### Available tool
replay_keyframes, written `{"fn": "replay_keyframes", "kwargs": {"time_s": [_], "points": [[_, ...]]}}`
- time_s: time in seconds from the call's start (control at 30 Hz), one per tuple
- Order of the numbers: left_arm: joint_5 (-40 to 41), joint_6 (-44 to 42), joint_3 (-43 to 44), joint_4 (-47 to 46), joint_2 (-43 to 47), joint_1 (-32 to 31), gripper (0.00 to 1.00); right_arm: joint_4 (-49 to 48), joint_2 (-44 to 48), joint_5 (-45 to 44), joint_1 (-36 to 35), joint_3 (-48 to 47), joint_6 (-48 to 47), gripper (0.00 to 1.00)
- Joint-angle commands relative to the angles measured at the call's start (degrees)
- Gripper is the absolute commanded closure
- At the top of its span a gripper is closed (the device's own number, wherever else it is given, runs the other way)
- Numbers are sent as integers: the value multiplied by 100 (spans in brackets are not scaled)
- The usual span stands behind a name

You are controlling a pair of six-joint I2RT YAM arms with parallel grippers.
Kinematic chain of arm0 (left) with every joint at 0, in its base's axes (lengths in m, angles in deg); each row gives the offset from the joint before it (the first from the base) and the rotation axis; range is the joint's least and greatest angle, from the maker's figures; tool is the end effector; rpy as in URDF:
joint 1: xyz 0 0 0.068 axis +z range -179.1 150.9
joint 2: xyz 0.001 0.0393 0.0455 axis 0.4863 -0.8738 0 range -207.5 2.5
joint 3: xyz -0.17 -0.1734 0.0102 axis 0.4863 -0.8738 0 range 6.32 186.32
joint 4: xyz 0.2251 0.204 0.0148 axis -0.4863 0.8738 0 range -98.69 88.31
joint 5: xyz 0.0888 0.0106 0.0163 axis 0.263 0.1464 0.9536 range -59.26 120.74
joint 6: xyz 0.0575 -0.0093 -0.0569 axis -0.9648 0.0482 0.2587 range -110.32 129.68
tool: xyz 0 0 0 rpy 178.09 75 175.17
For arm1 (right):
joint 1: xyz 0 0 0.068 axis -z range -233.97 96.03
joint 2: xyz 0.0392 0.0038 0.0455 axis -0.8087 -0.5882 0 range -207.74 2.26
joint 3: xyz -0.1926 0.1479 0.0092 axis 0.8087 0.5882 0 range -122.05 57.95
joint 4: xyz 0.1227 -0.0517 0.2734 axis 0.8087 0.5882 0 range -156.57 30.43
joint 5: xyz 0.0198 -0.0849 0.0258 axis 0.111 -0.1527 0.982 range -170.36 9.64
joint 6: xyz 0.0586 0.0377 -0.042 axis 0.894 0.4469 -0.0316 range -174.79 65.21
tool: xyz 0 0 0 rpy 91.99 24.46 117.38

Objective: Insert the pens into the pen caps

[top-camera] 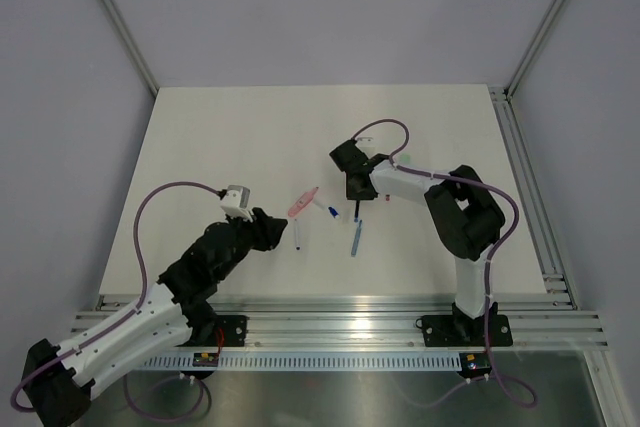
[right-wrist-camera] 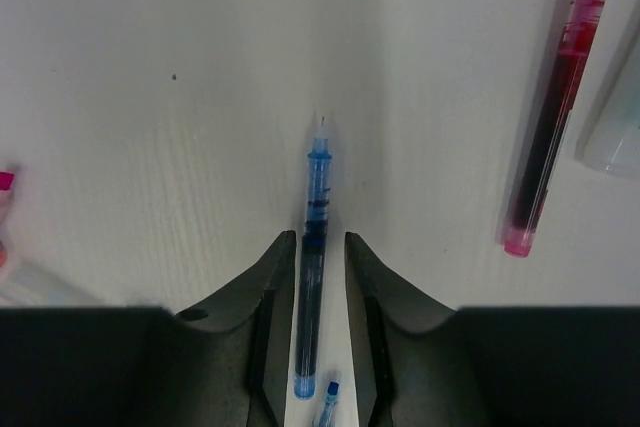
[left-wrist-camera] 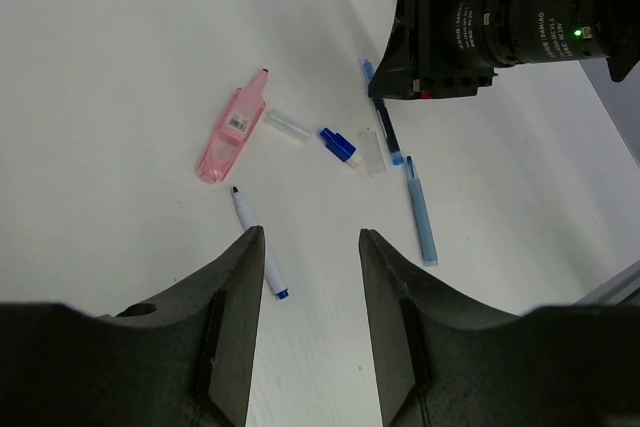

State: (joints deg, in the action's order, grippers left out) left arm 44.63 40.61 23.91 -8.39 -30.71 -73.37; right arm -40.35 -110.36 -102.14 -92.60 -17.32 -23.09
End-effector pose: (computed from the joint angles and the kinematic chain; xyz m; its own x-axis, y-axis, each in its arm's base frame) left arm 0.1962 -0.1678 0.1817 -0.4320 -0.2758 -0.8587 0.3385 0.8329 -0.4378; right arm 0.3590 0.2535 0.0754 -0.8320 -0.0401 -0.5533 -0.0157 0.9987 -0.0488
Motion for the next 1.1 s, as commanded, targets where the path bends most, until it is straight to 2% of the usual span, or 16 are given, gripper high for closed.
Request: {"fn": "replay_keyframes", "kwargs": {"time_s": [0.0,0.23,0.33,0.37,0.43,0.6,0.7,0.8,0.83,0.97,1.07], "points": [[-88,0,70,-363,-124,6,55,-64,-181,-2,101,-278,-59,70],[-185,-18,79,-442,-238,6,55,-152,-384,51,172,-270,-33,80],[-351,-44,70,-548,-282,6,55,-170,-401,7,180,-278,2,88],[-387,-53,61,-600,-300,6,55,-170,-401,-10,198,-287,11,95],[-545,-79,61,-662,-335,6,55,-222,-349,-89,224,-287,37,100],[-1002,-132,8,-961,-353,6,55,-705,300,-274,286,-129,47,100],[-1334,-123,-44,-1198,-353,6,48,-1275,1019,-222,251,239,3,100],[-1810,-62,-88,-1479,-405,6,36,-1944,1785,-168,50,880,29,100],[-1959,-53,-106,-1575,-440,6,29,-2154,1961,-212,-247,1047,55,100],[-2434,114,-167,-2033,-598,6,14,-3015,2726,-160,-961,2222,606,100],[-2461,167,-159,-2103,-739,6,14,-3596,3298,-46,-1251,2848,1020,100]]}}
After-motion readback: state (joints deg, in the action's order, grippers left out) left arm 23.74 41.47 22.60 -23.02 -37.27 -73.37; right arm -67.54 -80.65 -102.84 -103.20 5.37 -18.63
